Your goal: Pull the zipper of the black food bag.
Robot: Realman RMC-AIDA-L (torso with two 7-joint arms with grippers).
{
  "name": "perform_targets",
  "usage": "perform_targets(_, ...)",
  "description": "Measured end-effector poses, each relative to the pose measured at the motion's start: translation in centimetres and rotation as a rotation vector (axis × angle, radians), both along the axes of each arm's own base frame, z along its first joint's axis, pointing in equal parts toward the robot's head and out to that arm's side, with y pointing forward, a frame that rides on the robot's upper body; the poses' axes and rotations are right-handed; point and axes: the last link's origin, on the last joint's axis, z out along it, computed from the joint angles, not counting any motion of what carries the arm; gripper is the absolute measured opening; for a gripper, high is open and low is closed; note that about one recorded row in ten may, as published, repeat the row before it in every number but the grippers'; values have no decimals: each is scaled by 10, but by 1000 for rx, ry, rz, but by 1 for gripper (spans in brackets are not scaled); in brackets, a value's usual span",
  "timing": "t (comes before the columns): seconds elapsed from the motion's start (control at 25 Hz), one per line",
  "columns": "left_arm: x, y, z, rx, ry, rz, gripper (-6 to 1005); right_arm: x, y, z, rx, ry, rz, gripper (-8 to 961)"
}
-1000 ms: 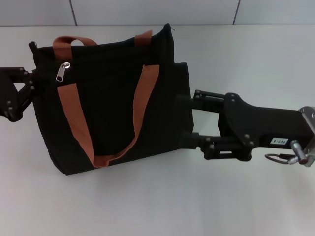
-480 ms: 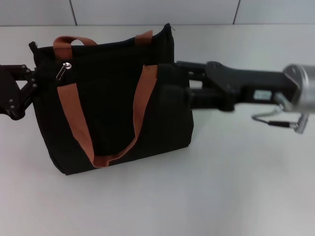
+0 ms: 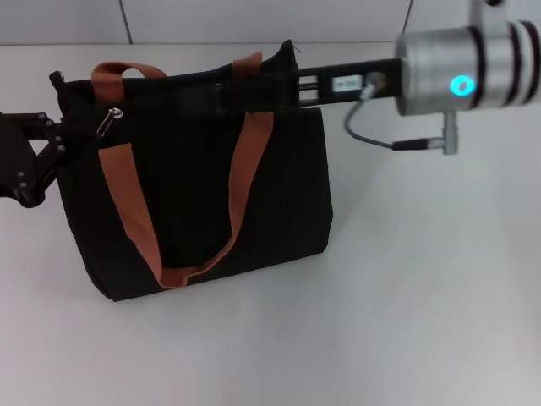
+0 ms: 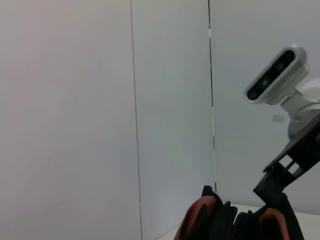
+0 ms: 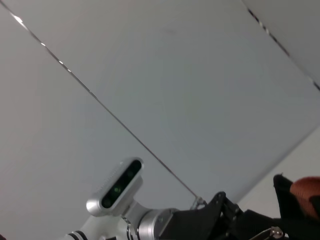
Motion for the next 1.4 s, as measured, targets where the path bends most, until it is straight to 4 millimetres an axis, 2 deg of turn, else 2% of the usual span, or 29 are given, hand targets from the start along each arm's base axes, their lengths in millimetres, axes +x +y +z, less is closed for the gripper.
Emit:
perform_targets(0.4, -3, 0, 5, 28, -13, 16, 54, -37, 10, -11, -128, -116, -101, 775)
perform_targets(1.08, -2, -1, 2, 26, -22, 16, 60, -52, 14, -31, -157, -227, -169, 760)
perform_targets(1.28, -1, -1, 2, 26, -22, 14, 62, -52, 17, -32, -161, -229, -208, 563)
perform_targets(1.4, -1, -1, 1, 24, -24, 11, 63, -52, 17, -32, -166, -229, -219, 483)
